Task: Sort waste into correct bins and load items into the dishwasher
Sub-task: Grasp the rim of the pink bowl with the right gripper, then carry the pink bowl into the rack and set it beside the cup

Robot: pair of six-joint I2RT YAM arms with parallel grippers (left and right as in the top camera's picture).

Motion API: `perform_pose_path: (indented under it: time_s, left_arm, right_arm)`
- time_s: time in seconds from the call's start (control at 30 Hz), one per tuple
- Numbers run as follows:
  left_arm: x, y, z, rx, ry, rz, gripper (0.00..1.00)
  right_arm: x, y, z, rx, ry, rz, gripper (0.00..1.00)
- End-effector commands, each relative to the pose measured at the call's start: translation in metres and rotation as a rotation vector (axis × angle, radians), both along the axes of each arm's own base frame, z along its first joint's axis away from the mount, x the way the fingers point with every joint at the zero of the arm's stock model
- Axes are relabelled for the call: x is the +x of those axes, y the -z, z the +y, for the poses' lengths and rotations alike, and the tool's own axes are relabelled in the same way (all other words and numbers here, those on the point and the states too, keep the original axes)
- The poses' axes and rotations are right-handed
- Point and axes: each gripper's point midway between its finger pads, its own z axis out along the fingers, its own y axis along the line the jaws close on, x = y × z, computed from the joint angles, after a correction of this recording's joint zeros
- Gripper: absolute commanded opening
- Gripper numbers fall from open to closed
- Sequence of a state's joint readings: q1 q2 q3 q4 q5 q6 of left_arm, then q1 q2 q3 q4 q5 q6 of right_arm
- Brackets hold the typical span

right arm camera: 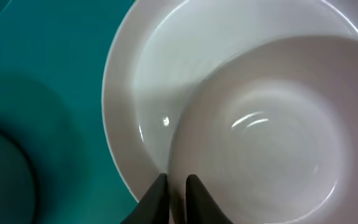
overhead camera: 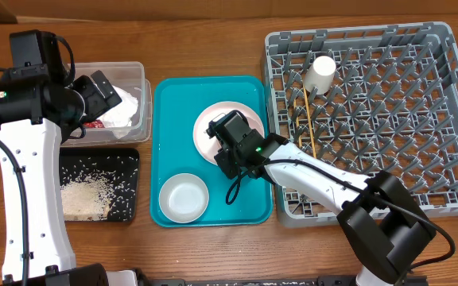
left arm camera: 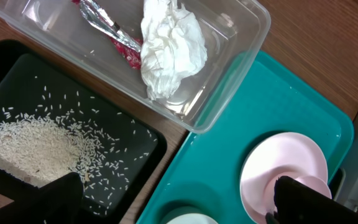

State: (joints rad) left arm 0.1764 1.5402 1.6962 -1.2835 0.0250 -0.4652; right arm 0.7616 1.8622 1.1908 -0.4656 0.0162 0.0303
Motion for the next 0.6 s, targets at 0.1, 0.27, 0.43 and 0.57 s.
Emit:
perform_pose_path:
  time_s: [0.1,0.27,0.43,0.57]
  left_arm:
    - [0.002,-0.001,-0.001,0.010,0.012,-0.003,1.00]
    - [0.002,-0.001,-0.001,0.011,0.012,-0.003,1.00]
    - [0.002,-0.001,-0.001,0.010,0.012,-0.003,1.00]
    - [0.002,-0.001,-0.001,0.011,0.012,-0.003,1.00]
  right_arm:
    - [0.006,-0.013,0.017,0.055,-0.026,-0.006,0.04]
    - [0.025,-0.054,0.035,0.120,-0.028,-0.070,0.04]
    - [0.045,-0.137,0.035,0.195,-0.002,-0.131,0.04]
    - [0.055,-0.207,0.008,0.360,0.028,-0.104,0.04]
